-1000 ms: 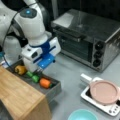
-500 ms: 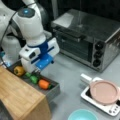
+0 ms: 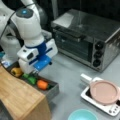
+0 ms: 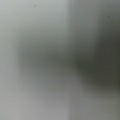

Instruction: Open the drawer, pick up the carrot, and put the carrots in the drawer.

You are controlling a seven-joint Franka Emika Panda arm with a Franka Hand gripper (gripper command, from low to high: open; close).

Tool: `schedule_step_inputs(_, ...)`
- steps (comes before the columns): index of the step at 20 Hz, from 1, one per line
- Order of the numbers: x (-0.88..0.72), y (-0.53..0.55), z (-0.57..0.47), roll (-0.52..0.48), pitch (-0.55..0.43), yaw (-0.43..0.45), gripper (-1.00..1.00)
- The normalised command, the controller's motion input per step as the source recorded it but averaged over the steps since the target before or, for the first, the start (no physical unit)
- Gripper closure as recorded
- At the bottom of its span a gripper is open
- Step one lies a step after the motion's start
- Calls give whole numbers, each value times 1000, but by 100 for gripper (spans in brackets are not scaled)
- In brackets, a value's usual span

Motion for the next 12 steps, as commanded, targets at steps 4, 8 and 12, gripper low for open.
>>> schedule_step_inputs(4, 9, -373, 125, -66, 69, 195, -100)
schedule_step_inputs(8, -14, -355, 106, -61, 85, 161, -100)
schedule_step_inputs(12, 2, -273, 84, -61, 97, 139, -100)
